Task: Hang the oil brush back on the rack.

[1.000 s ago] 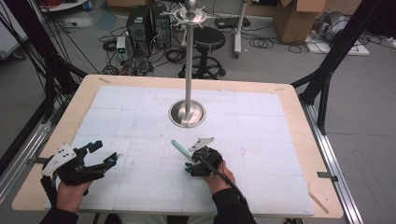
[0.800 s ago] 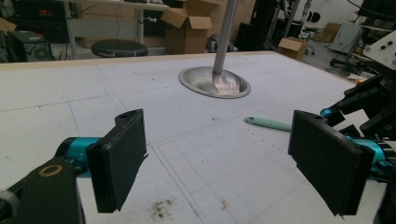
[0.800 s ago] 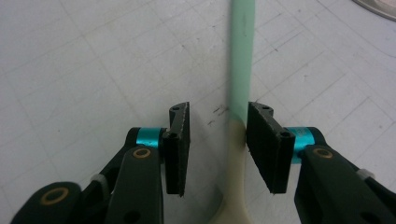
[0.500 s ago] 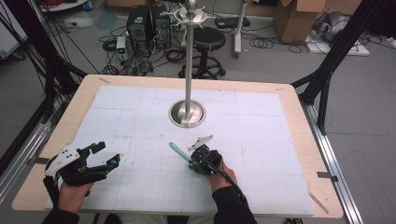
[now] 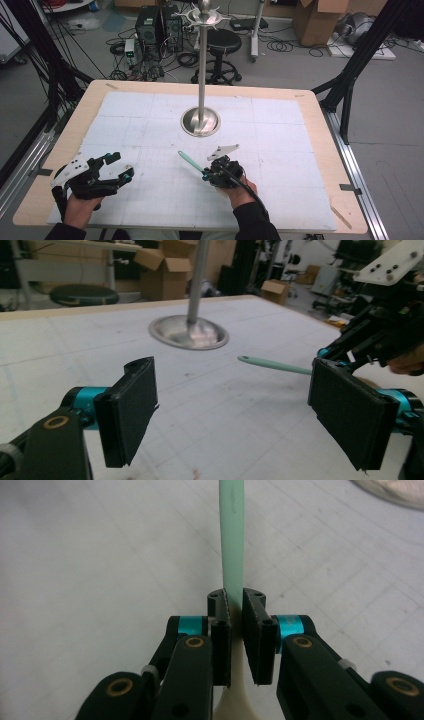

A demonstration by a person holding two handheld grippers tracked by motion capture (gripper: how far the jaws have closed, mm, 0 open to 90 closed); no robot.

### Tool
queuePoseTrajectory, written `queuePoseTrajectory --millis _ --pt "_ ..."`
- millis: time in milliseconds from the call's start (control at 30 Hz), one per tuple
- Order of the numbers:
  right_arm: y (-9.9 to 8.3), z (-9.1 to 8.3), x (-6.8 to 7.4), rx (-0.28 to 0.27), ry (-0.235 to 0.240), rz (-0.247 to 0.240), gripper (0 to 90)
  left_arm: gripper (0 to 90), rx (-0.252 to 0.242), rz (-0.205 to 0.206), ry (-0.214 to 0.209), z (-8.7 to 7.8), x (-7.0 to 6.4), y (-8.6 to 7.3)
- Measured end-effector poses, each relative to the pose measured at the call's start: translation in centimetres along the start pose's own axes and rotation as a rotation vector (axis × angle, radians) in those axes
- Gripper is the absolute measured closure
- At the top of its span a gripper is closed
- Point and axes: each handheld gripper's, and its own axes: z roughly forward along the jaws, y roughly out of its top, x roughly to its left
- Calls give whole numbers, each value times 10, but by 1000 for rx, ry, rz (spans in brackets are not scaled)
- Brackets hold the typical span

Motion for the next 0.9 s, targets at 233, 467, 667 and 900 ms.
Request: queuePoseTrajectory --millis 233,467,667,900 --pt "-7 -32 4 -213 187 -24 825 216 -27 -38 -160 10 -14 7" --pt "-15 -50 10 -358 326 -56 824 211 -42 -23 -315 23 -33 15" --pt "-19 -52 23 -441 441 -88 824 231 -35 -2 -441 35 -57 24" --pt "-18 -50 29 -451 494 -107 823 245 -46 -17 -514 44 -63 30"
